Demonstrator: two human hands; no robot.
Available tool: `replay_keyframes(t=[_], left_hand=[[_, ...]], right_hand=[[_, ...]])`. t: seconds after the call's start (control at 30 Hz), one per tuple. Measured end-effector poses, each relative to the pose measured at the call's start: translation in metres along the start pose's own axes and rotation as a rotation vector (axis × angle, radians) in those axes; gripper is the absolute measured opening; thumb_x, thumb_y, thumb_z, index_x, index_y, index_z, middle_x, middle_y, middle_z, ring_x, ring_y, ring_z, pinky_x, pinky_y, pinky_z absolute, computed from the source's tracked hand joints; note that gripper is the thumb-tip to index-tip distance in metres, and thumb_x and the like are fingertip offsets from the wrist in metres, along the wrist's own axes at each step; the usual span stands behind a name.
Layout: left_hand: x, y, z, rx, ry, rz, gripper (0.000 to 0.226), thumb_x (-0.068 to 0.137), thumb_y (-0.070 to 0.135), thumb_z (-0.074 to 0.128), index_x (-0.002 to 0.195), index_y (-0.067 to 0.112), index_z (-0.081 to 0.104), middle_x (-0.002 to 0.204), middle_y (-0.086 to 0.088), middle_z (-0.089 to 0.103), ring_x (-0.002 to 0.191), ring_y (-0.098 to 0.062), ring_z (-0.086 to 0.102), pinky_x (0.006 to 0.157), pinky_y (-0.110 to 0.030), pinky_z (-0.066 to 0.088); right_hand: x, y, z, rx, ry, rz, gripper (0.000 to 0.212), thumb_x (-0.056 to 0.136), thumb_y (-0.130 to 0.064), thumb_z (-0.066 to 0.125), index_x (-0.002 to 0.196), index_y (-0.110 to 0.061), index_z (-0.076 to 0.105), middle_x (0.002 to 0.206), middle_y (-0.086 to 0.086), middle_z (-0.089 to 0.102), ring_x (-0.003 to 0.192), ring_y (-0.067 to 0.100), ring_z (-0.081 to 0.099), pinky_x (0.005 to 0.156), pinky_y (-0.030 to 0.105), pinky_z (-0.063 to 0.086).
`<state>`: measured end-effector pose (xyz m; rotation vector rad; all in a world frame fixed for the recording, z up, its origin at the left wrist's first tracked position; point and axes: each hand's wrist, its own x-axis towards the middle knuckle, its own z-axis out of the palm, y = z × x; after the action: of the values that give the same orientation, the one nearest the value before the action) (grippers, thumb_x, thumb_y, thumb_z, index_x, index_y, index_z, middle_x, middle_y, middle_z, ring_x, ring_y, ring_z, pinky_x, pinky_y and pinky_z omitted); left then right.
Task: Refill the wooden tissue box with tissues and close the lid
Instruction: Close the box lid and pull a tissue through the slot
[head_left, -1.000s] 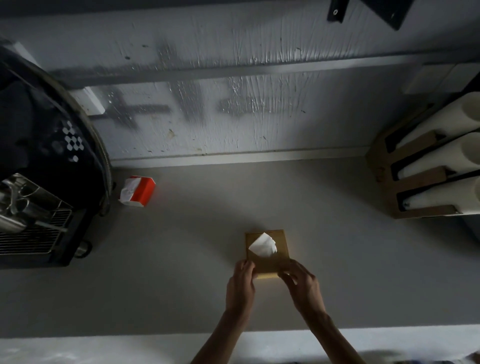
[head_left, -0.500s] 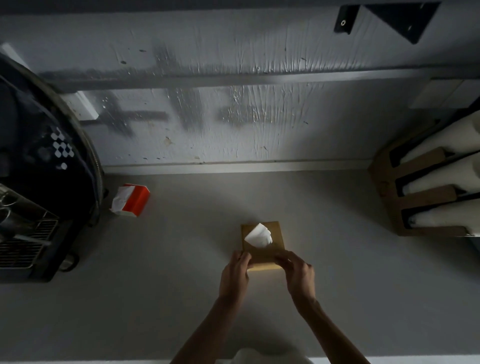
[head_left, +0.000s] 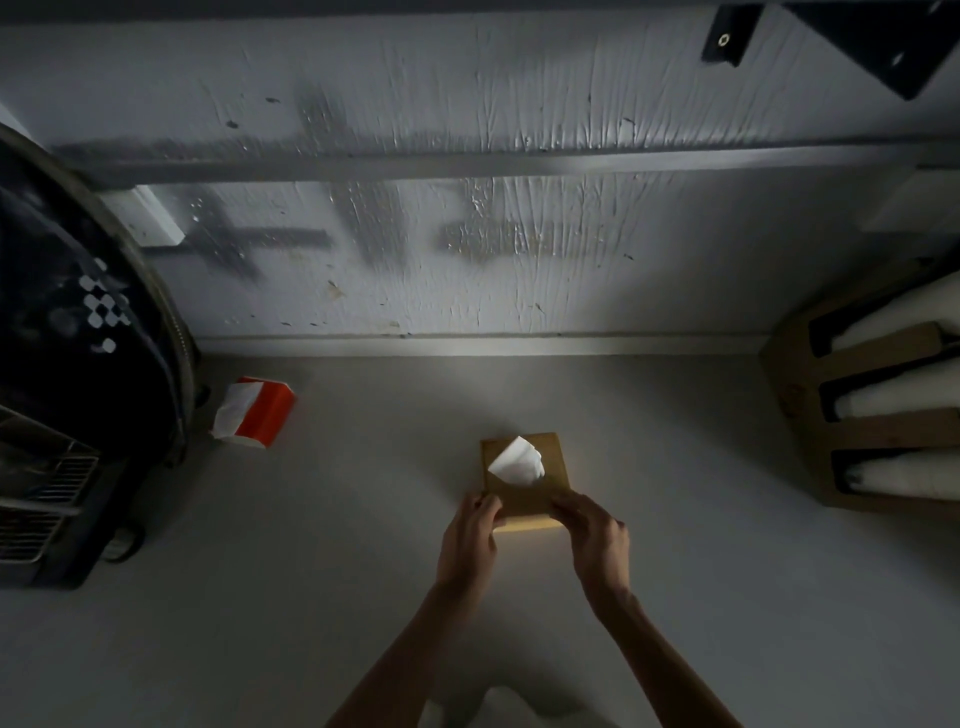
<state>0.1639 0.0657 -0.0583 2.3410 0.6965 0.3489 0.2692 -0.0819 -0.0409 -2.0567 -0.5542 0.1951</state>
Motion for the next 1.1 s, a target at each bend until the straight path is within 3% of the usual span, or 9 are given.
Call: replay_keyframes(t=[0.17,0.27,0.4,0.5,0.73,0.87,1.1], left_hand=[[0.038,-0.006,-0.006,-0.016,0.018,0.009,0.033,0.085,-0.01,0.062,0.115,0.005,0.065,0.109,-0.012,0.063,0.093,-0.02,0.07,0.078,-0.033,0.06],[0.067,-0.009,-0.01,0.004,0.056,0.012,0.036,0.083,-0.01,0.066,0.116,0.003,0.065,0.104,-0.015,0.065,0.092,-0.026,0.069,0.078,-0.032,0.057],[0.103,-0.006,-0.014,0.003,0.031,0.022,0.033,0.086,0.0,0.069,0.118,0.004,0.064,0.106,-0.016,0.064,0.094,-0.031,0.067,0.077,-0.033,0.054],[0.121,0.001,-0.014,-0.029,0.02,-0.008,0.039,0.089,0.005,0.066,0.128,0.004,0.058,0.115,-0.019,0.059,0.102,-0.033,0.063,0.083,-0.036,0.052],[0.151,0.006,-0.012,-0.079,0.024,-0.046,0.044,0.09,0.001,0.061,0.133,0.005,0.053,0.12,-0.019,0.055,0.106,-0.032,0.061,0.085,-0.032,0.048],[0.167,0.006,-0.012,-0.077,0.034,-0.057,0.045,0.091,-0.004,0.058,0.135,0.004,0.051,0.122,-0.019,0.055,0.109,-0.029,0.06,0.084,-0.021,0.043],[0.179,0.008,-0.012,-0.066,-0.005,-0.064,0.044,0.092,-0.002,0.058,0.135,0.004,0.05,0.126,-0.02,0.052,0.112,-0.029,0.058,0.085,-0.023,0.043]], right_hand=[[0.03,-0.003,0.012,0.027,-0.036,0.032,0.015,0.086,-0.028,0.068,0.101,-0.03,0.07,0.097,-0.015,0.071,0.085,-0.003,0.066,0.074,0.028,0.058],[0.051,-0.008,0.02,0.047,-0.028,0.048,0.013,0.088,-0.03,0.067,0.1,-0.03,0.069,0.098,-0.013,0.07,0.086,-0.001,0.067,0.074,0.027,0.058],[0.085,-0.012,0.031,0.055,0.023,0.054,0.015,0.09,-0.024,0.065,0.104,-0.022,0.067,0.099,-0.009,0.071,0.086,0.002,0.068,0.074,0.023,0.058],[0.108,-0.01,0.035,0.121,0.042,0.14,0.019,0.089,-0.019,0.066,0.107,-0.02,0.068,0.101,-0.008,0.073,0.088,-0.006,0.066,0.077,0.019,0.056],[0.142,-0.014,0.041,0.154,0.054,0.197,0.018,0.087,-0.016,0.068,0.105,-0.016,0.069,0.099,-0.006,0.073,0.085,-0.007,0.064,0.072,0.006,0.049],[0.153,-0.016,0.046,0.156,0.031,0.168,0.019,0.088,-0.016,0.066,0.107,-0.017,0.068,0.101,-0.005,0.072,0.09,-0.001,0.066,0.079,0.02,0.056],[0.167,-0.016,0.046,0.165,0.032,0.197,0.019,0.09,-0.018,0.064,0.108,-0.018,0.066,0.105,-0.003,0.071,0.096,0.01,0.067,0.085,0.032,0.057]])
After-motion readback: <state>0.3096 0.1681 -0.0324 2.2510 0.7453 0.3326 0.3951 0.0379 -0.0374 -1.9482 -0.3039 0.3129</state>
